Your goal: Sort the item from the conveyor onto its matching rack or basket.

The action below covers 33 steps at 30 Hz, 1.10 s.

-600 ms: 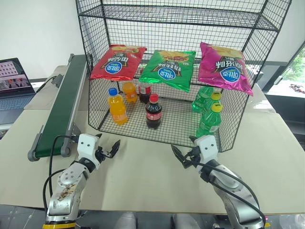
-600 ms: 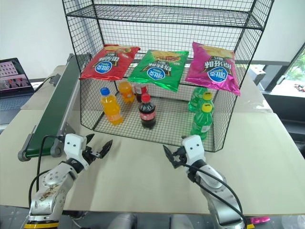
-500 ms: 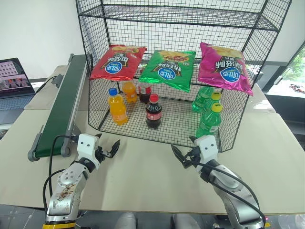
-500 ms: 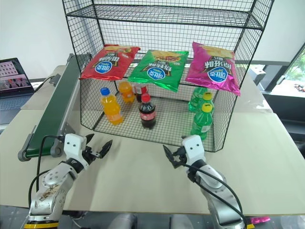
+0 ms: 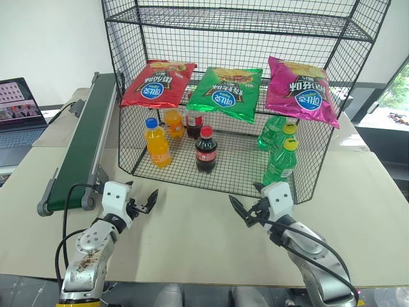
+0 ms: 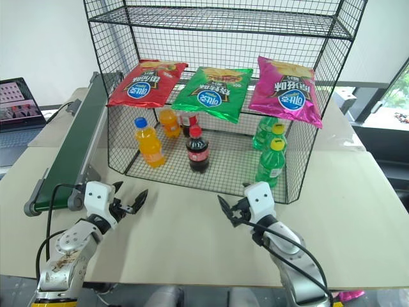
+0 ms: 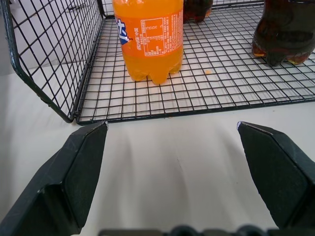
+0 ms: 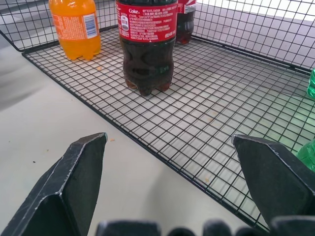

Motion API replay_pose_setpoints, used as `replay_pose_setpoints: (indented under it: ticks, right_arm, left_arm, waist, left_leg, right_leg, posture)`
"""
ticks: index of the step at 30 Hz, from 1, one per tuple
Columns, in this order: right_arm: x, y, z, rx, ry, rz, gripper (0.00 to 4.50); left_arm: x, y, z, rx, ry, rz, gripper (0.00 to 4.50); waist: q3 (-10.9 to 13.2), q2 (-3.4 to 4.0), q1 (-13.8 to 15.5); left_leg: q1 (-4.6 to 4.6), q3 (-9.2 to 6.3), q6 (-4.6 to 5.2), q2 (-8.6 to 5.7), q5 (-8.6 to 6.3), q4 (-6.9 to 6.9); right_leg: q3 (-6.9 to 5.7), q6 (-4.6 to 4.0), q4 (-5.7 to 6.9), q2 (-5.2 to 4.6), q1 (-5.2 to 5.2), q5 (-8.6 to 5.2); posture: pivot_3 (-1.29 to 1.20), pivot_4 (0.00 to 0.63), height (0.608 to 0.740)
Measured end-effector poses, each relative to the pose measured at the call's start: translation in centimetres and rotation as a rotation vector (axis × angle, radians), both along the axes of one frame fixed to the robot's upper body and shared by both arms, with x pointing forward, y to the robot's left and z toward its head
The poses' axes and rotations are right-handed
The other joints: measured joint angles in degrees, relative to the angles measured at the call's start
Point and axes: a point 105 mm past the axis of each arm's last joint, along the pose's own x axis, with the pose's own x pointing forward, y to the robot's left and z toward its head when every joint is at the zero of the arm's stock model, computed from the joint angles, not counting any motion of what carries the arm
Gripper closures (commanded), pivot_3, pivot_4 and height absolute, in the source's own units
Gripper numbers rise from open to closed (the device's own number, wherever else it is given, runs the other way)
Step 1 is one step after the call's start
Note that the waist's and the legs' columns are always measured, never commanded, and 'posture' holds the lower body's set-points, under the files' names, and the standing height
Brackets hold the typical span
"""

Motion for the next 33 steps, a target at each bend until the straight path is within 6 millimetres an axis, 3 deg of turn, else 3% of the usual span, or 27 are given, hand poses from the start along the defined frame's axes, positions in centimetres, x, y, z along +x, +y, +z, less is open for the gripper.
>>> replay_pose_setpoints:
  ticks: [33]
  right_arm:
    - [0.24, 0.11, 0.30, 0.010, -0.012, -0.011, 0.00]
  left_arm:
    - [0.15, 0.08, 0.40, 0.020, -0.008, -0.016, 0.03]
  waist:
    - [0.00, 0.00, -0.01]
  left_leg:
    - [0.00, 0.00, 0.00, 0.00, 0.00, 0.00]
  right_leg:
    - [0.00, -0.01, 0.00, 0.00, 0.00, 0.01]
  posture:
    - [0.00, 0.150, 0.738]
